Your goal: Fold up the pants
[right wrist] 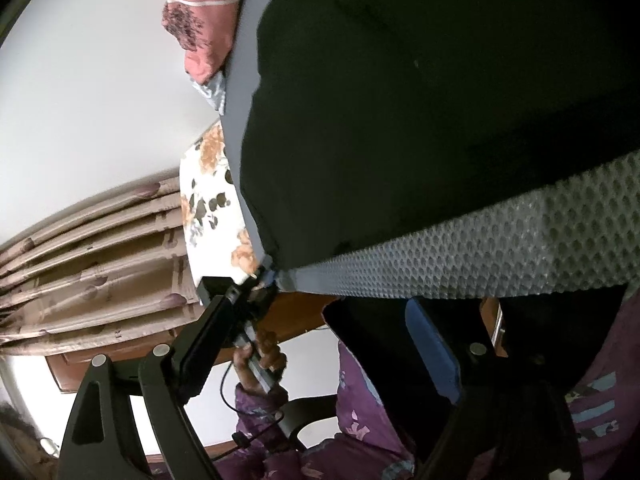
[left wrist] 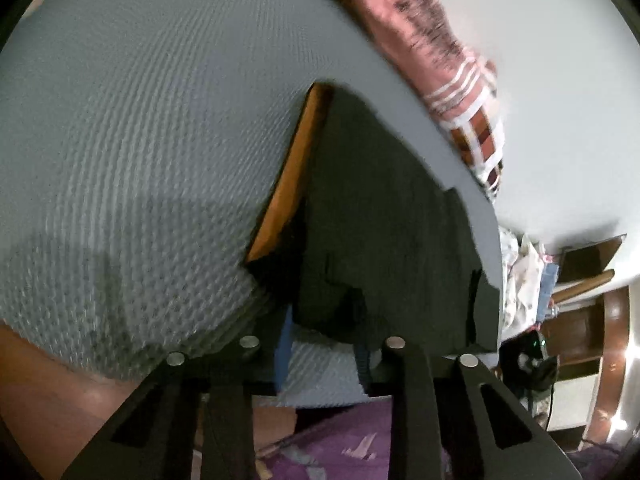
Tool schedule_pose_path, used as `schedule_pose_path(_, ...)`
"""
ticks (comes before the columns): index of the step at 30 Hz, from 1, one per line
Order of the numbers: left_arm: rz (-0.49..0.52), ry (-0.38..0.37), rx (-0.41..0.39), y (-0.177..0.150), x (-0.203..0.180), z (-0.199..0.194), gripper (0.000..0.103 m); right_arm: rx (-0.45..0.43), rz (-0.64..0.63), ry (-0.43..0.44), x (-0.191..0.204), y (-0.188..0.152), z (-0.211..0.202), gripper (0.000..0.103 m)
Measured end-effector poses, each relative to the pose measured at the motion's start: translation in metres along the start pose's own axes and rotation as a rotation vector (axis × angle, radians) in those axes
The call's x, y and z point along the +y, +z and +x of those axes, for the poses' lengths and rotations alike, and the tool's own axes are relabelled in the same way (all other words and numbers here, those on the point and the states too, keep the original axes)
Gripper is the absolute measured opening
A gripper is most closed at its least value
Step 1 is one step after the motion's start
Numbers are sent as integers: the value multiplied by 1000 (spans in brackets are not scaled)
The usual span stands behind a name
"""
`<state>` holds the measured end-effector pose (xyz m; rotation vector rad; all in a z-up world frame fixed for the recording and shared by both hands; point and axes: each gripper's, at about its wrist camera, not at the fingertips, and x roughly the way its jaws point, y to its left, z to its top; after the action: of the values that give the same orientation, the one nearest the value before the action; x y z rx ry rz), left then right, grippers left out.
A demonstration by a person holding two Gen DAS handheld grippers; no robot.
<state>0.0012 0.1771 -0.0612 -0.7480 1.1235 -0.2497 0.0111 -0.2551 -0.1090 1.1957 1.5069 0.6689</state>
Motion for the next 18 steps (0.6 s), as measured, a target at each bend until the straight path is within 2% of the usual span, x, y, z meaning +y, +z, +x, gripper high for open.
schedule_pose_path(1,38,9,-37,5,-9,-6,21,-1,-3,0,1,-1,0,86)
schedule_pose_path(2,75,21,-76,11,-18,-12,14,-3,-7,-1,1,-1,-1,86)
schedule_pose_path(4,133,28,-123,20,-31,-21,12,-10,-5,1,1,-1,-3,87)
schedule_pose_path(7,139,53,-120,21,-29,-13,12,-17,13,12,-3,1,-5,90)
schedule_pose_path(10,161,162,-92,19,-14,9,12,-9,27,18,-8,2,-2,90)
schedule_pose_path(13,79,100,-100,17,5,9,10,7,29,9,-8,1,-1,90)
schedule_pose_path(18,123,104,-104,18,5,11,15,-3,36,20,-10,4,-1,93)
